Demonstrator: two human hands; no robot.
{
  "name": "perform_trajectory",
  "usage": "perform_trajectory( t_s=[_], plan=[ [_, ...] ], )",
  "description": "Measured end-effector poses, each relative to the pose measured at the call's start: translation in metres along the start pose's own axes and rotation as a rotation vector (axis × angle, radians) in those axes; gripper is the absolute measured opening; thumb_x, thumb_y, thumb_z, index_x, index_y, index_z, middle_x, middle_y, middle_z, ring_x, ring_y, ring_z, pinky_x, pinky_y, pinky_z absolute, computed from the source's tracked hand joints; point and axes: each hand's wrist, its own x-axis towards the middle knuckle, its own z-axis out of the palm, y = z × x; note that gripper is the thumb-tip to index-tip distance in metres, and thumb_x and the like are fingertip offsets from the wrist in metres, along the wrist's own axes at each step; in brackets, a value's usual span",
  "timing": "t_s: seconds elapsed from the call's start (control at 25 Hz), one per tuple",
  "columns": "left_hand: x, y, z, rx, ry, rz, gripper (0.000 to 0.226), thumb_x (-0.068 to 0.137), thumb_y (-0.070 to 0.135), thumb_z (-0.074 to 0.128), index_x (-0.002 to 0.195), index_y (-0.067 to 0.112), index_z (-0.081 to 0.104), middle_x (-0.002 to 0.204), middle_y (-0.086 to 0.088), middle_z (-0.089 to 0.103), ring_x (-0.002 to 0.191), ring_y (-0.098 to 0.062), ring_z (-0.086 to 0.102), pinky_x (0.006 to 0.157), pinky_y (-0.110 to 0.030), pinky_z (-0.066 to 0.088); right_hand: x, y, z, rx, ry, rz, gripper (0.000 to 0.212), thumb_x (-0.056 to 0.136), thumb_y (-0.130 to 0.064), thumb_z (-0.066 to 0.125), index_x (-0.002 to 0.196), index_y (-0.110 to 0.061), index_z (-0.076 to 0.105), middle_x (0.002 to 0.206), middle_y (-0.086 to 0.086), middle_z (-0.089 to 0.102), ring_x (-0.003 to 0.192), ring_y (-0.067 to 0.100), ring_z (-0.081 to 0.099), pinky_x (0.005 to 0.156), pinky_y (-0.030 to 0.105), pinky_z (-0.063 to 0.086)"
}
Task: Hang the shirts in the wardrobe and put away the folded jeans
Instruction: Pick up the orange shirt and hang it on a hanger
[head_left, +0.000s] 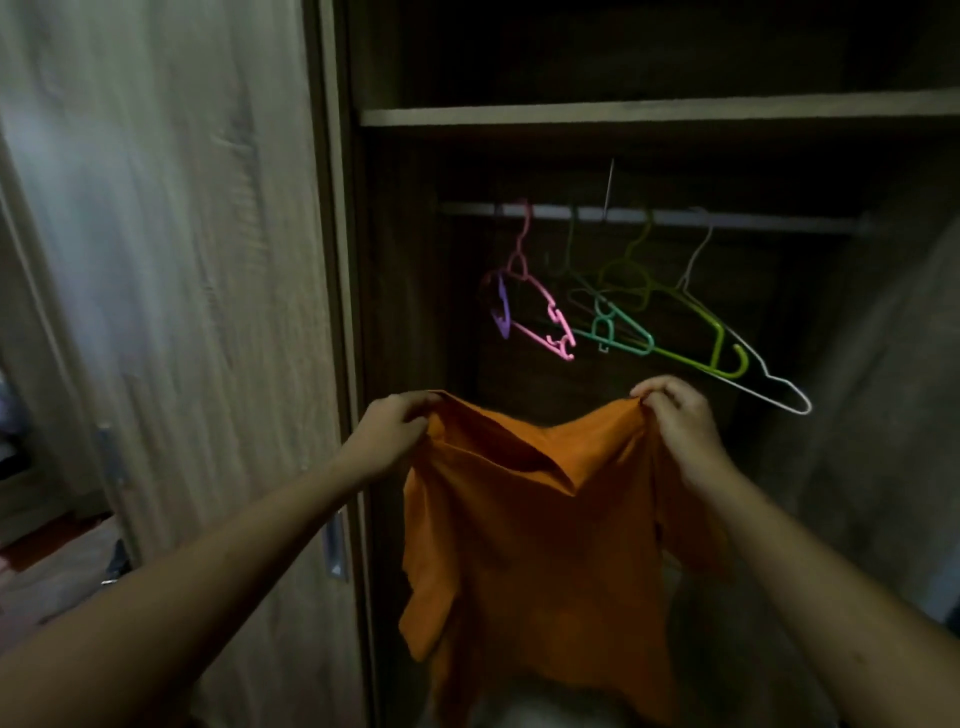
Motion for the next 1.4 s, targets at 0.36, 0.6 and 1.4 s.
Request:
perform_trajectory(
  t_s=[0.36, 0.6, 1.4],
  plan=[
    [0.038, 0.015, -0.038, 0.088, -0.044, 0.069, 0.035, 0.095, 0.006, 0.044, 0.124, 0.021, 0.055, 0.119, 0.005, 0.056, 0.097, -0.002, 0.056, 0.085, -0.019, 0.049, 0.067, -0.075, 0.115, -0.233, -0.029, -0.293, 0.023, 0.086, -0.007, 0.061, 0.109, -0.009, 0.065, 0.106, 0.007, 0.065, 0.095, 0.016, 0.06, 0.076, 0.021, 0.041],
    [0.051, 0.003, -0.065, 0.114, -0.041, 0.106, 0.036, 0.093, 0.002, 0.045, 0.124, 0.018, 0.056, 0.123, 0.001, 0.058, 0.104, -0.005, 0.058, 0.085, -0.017, 0.051, 0.125, -0.071, 0.175, -0.307, -0.014, -0.063, 0.035, 0.085, 0.0, 0.057, 0.12, -0.002, 0.059, 0.121, 0.019, 0.062, 0.111, 0.032, 0.058, 0.091, 0.034, 0.047],
    [0.057, 0.009, -0.065, 0.652, -0.011, 0.305, 0.03, 0.086, 0.001, 0.053, 0.115, 0.006, 0.061, 0.116, -0.009, 0.058, 0.109, -0.022, 0.058, 0.085, -0.022, 0.043, 0.003, 0.038, 0.131, 0.077, 0.07, -0.208, 0.026, 0.094, -0.007, 0.052, 0.07, -0.017, 0.051, 0.06, -0.001, 0.052, 0.052, -0.001, 0.05, 0.052, 0.011, 0.036]
  ],
)
